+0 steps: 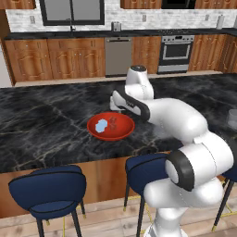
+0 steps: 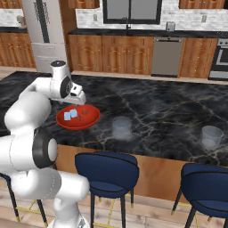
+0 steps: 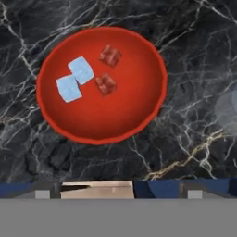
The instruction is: There are four ice cubes in the ice bowl. Place two ice cubes in each glass of water.
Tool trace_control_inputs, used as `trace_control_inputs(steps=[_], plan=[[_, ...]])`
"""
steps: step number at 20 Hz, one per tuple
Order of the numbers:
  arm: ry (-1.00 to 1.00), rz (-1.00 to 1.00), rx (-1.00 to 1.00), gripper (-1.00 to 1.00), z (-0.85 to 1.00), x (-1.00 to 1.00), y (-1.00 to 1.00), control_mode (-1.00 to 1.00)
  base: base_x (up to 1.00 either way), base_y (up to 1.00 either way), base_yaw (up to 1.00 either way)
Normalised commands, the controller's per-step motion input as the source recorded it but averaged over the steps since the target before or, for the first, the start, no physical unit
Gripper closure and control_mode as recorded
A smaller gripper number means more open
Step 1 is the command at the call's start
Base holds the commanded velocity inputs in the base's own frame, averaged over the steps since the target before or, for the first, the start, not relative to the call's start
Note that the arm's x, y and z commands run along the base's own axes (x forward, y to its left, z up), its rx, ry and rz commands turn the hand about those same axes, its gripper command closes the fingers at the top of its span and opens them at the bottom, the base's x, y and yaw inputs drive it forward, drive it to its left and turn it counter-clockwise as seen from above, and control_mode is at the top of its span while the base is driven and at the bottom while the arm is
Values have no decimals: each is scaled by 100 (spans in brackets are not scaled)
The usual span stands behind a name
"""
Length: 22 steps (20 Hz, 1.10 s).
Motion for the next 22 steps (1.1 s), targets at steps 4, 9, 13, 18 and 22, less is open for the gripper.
trace_control_inputs(steps=[4,9,13,18,22], plan=[[17,0,-7,-100,-50,10,0,-100,0,0,0],[10,5,0,-100,-61,8,2,-100,0,0,0],[22,11,-2,-100,-31,36,31,-100,0,0,0],[10,6,-8,-100,-42,41,6,-100,0,0,0],[1,5,-1,-100,-41,48,0,-100,0,0,0]])
